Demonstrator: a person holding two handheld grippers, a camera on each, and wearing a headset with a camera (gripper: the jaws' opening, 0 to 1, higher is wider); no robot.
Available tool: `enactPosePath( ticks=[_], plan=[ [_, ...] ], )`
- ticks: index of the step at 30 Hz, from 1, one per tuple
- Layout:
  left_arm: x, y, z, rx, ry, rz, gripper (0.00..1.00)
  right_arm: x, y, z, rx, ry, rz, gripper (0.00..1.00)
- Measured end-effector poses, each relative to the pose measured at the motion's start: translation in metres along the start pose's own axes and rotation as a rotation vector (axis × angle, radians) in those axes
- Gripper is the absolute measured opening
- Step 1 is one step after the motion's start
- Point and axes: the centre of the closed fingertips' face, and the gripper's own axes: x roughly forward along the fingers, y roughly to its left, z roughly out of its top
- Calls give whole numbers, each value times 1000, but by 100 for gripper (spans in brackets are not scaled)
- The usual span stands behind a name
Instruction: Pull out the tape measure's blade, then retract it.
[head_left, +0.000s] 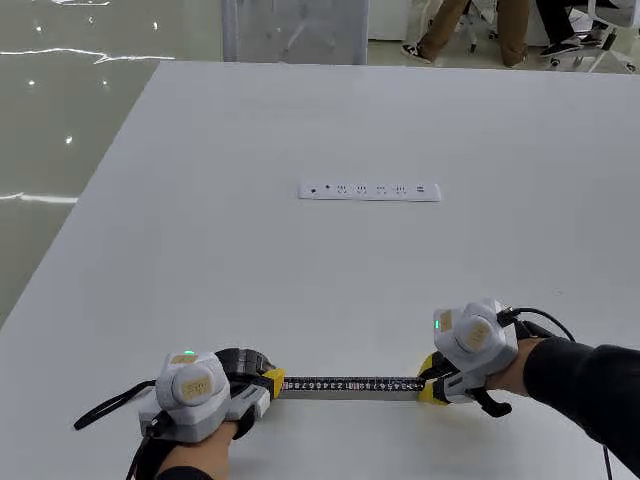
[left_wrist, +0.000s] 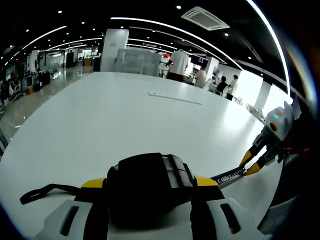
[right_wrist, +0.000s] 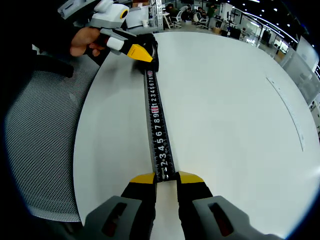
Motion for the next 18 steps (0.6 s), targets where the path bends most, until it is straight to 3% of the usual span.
enactPosePath(
  ticks=[18],
  plan=[
    [-1, 0, 0, -6, 3, -15, 61, 7, -1, 13, 0, -19, -4, 12]
  ],
)
